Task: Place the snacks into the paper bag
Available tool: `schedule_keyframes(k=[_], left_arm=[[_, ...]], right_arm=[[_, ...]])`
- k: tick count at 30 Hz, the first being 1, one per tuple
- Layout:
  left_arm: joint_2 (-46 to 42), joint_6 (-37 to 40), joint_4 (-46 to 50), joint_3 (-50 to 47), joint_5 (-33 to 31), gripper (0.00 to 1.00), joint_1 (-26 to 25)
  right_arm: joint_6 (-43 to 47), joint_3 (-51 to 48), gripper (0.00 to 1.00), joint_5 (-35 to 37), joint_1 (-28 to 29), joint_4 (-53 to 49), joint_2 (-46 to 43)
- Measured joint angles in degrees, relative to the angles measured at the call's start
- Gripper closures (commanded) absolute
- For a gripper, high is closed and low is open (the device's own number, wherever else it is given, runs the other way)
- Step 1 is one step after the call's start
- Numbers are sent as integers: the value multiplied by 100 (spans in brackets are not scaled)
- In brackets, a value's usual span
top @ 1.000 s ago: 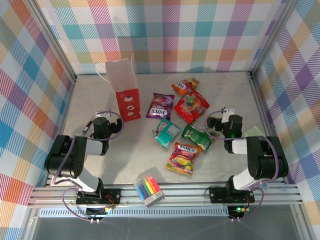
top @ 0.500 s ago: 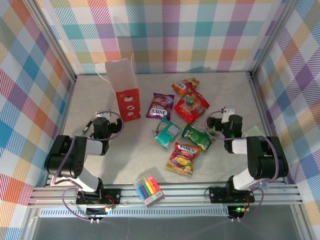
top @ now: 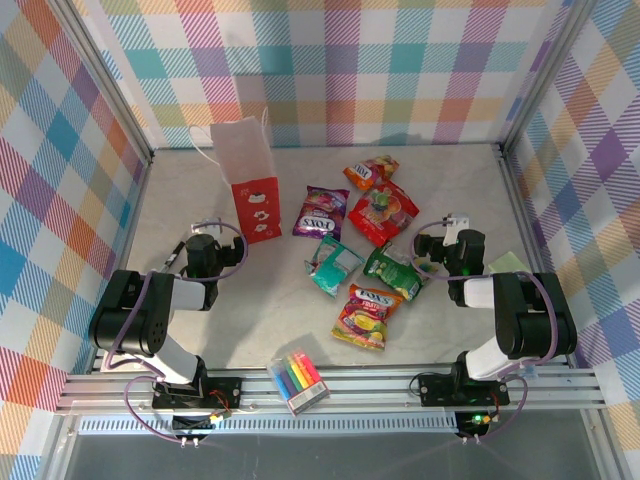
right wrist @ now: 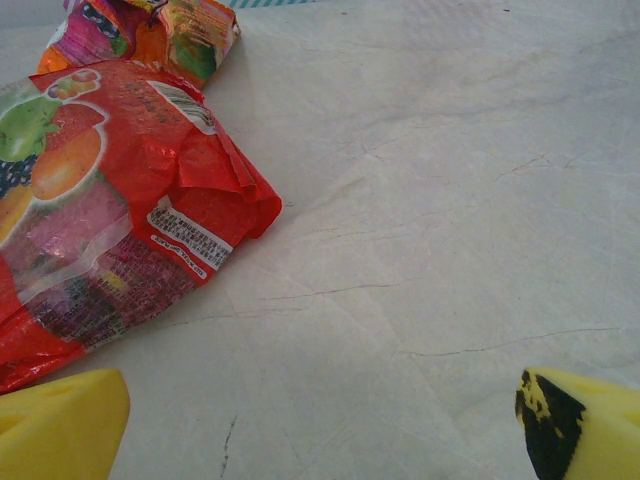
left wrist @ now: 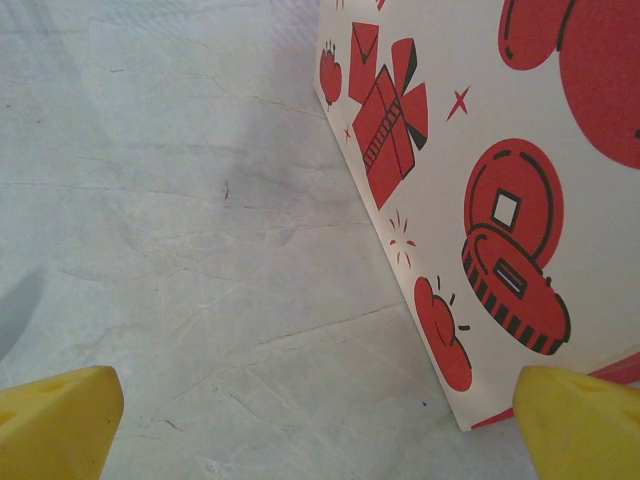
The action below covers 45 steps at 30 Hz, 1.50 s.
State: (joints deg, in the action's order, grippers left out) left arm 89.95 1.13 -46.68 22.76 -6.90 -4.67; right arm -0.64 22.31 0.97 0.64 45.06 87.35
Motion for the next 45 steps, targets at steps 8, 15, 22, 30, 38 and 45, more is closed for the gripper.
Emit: schedule_keyframes(k=[8,15,22,30,38,45], left_arm=[[-138,-2,664,319,-68,0,-2],[-754,-4,2011,1311,-584,0,-98],[-1346,-142,3987,2625,-1145,12,-236],[-2118,-662,5958,3963,-1069,16,-267],[-1926,-1397,7582,5445,-833,23,-278],[-1185,-1878,8349,6365,-605,30,-577]], right_arm=[[-22,146,1,13,0,-339,-109],[-155,723,1,120,0,-1565,-1143],[-389,1451,1,245,0,-2850,-1838],[-925,2430,1,-90,2,-4218,-1829],[-1235,2924,1,-76,304,-5117,-1722],[-1294,3289,1,-9,662,-5528,-1679]])
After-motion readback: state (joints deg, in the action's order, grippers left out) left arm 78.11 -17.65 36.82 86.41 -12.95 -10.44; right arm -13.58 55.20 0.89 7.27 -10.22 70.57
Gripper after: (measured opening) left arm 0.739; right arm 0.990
